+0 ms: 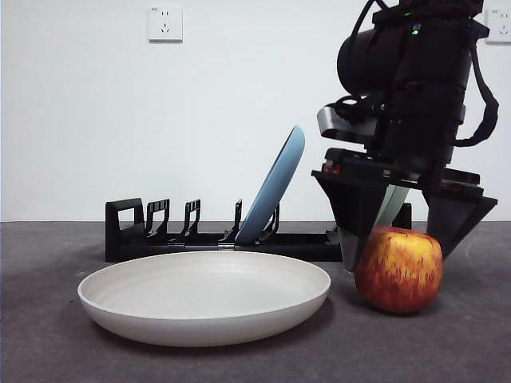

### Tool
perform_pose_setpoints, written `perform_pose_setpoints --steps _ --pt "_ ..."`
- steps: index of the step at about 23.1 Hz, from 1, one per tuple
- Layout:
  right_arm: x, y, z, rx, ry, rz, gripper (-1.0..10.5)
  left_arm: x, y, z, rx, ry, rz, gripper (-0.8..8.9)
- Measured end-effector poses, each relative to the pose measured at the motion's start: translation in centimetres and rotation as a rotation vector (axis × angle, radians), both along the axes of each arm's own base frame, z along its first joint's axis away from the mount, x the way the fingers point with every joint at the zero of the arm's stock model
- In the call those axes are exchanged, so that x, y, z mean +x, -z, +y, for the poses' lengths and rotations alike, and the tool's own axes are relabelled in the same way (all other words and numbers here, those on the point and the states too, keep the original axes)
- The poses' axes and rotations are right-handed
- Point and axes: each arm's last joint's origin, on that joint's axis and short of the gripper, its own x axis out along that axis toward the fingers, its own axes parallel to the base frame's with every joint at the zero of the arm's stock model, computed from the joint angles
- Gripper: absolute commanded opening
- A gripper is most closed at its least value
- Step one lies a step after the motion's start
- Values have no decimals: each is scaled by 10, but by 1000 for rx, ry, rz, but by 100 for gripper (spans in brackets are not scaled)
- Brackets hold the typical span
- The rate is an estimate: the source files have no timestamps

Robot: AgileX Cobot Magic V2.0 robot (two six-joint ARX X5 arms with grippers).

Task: Take the yellow plate from the plate rack,put the plate on the table,take the apple from the table,put the apple in the plate

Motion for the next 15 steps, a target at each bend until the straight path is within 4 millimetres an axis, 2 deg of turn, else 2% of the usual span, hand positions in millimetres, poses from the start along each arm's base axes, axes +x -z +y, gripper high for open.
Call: perform_pose_setpoints --steps 3,4,11,13,15 --pt "0 0 0 -2 1 3 73 0 0 0 1 0 0 368" --pt "0 0 0 -1 0 3 -22 0 0 0 1 0 0 369" --pt "-1 -5 -1 8 16 -7 -11 0 1 0 8 0 5 368" --pt "-7 -22 0 34 22 -45 -11 0 1 0 9 0 5 368" --pt "-14 -52 8 97 0 -137 -11 0 1 0 9 0 5 369"
